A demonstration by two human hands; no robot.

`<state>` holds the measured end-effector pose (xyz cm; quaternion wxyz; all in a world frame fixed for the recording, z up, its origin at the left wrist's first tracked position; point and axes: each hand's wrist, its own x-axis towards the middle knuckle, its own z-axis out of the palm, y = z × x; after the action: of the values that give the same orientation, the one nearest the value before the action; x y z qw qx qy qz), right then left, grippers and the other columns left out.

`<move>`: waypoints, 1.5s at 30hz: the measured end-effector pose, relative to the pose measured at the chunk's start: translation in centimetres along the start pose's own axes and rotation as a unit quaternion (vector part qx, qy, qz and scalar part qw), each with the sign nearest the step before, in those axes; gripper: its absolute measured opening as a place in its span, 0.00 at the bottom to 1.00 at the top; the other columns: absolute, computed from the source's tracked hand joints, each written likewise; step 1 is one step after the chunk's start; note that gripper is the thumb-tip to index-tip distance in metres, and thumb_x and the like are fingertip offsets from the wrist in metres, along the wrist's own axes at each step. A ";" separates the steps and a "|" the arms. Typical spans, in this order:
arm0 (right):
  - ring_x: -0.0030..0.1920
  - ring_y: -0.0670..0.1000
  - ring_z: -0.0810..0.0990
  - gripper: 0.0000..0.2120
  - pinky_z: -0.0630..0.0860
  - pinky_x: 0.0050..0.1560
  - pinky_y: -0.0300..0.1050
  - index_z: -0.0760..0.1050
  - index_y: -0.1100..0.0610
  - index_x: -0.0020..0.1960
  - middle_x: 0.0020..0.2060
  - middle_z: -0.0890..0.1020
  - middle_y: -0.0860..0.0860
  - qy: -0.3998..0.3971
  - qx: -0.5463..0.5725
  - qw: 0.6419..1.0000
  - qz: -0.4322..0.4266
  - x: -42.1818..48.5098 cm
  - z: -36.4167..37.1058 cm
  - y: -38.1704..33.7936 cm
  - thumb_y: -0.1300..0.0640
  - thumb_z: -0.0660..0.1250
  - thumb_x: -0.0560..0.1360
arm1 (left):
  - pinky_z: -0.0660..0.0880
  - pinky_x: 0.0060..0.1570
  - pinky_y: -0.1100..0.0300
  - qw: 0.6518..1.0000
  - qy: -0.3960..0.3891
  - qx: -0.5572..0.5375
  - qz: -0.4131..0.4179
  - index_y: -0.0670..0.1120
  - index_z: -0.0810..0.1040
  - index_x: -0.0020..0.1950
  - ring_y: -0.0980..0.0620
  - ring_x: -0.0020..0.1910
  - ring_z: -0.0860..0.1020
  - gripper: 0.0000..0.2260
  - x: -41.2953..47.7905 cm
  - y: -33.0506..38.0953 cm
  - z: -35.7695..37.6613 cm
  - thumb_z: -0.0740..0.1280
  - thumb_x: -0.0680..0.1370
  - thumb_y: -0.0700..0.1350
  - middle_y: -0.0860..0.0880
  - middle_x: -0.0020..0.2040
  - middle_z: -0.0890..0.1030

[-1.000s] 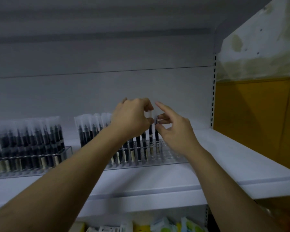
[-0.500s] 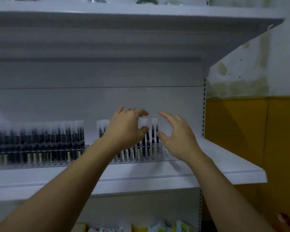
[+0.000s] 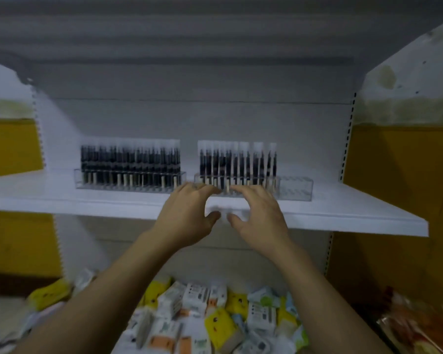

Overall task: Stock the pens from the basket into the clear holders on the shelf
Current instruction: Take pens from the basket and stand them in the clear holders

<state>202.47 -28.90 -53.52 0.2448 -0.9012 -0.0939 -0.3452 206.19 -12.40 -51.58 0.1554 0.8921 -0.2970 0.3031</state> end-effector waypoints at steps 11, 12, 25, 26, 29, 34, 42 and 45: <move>0.67 0.50 0.68 0.28 0.71 0.63 0.49 0.61 0.47 0.74 0.68 0.67 0.46 -0.175 0.042 0.983 0.041 -7.8 12.5 1.0 0.50 0.67 0.77 | 0.67 0.63 0.56 0.989 -0.121 0.013 -0.082 0.54 0.69 0.70 0.50 0.64 0.71 0.23 -10.7 -6.0 7.3 0.66 0.76 0.56 0.52 0.67 0.74; 0.68 0.50 0.68 0.28 0.70 0.64 0.48 0.61 0.47 0.74 0.68 0.66 0.46 -0.190 0.041 0.980 0.049 -8.4 13.6 1.2 0.50 0.67 0.77 | 0.67 0.63 0.56 0.987 -0.130 0.008 -0.090 0.53 0.69 0.70 0.50 0.65 0.71 0.23 -11.5 -6.6 8.2 0.66 0.76 0.56 0.52 0.67 0.74; 0.70 0.51 0.66 0.27 0.68 0.64 0.46 0.64 0.48 0.73 0.71 0.66 0.48 -0.332 0.075 0.930 0.137 -17.2 25.2 5.8 0.53 0.69 0.77 | 0.66 0.66 0.55 0.935 -0.277 -0.085 -0.204 0.52 0.70 0.70 0.48 0.67 0.70 0.25 -22.8 -10.4 19.6 0.68 0.75 0.55 0.50 0.68 0.74; 0.70 0.51 0.66 0.27 0.68 0.65 0.47 0.64 0.48 0.73 0.71 0.66 0.48 -0.338 0.081 0.926 0.149 -18.0 25.8 6.1 0.53 0.69 0.77 | 0.65 0.67 0.55 0.930 -0.286 -0.087 -0.214 0.52 0.69 0.71 0.49 0.67 0.69 0.25 -23.6 -10.6 20.3 0.68 0.76 0.55 0.50 0.68 0.73; 0.71 0.52 0.66 0.28 0.68 0.67 0.50 0.65 0.50 0.73 0.71 0.67 0.50 -0.348 0.092 0.915 0.181 -19.4 27.5 6.9 0.54 0.70 0.76 | 0.64 0.68 0.55 0.915 -0.311 -0.098 -0.239 0.51 0.68 0.72 0.49 0.68 0.69 0.25 -25.2 -10.7 21.9 0.67 0.76 0.55 0.50 0.69 0.72; 0.68 0.53 0.69 0.28 0.69 0.64 0.48 0.67 0.51 0.72 0.68 0.70 0.51 -0.364 0.084 0.905 0.202 -20.9 29.7 7.5 0.55 0.71 0.75 | 0.65 0.67 0.55 0.903 -0.319 -0.119 -0.263 0.50 0.68 0.72 0.49 0.67 0.70 0.25 -26.4 -10.9 24.0 0.68 0.76 0.53 0.50 0.68 0.73; 0.67 0.54 0.70 0.26 0.70 0.63 0.48 0.68 0.52 0.71 0.67 0.71 0.53 -0.427 0.072 0.876 0.211 -23.9 32.6 8.1 0.57 0.69 0.75 | 0.69 0.66 0.53 0.859 -0.384 -0.138 -0.310 0.50 0.70 0.71 0.48 0.66 0.71 0.25 -28.7 -11.8 27.0 0.69 0.75 0.53 0.49 0.68 0.74; 0.66 0.55 0.71 0.26 0.71 0.63 0.49 0.68 0.53 0.71 0.66 0.72 0.53 -0.472 0.061 0.856 0.204 -24.8 33.8 8.3 0.57 0.69 0.74 | 0.70 0.64 0.53 0.835 -0.419 -0.139 -0.330 0.50 0.71 0.69 0.47 0.65 0.73 0.23 -29.5 -12.1 28.1 0.69 0.75 0.52 0.48 0.67 0.75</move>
<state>206.33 -18.98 -94.87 0.2901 -0.9383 -0.0334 0.1854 207.45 -3.00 -92.97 0.2290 0.9479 -0.0607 -0.2130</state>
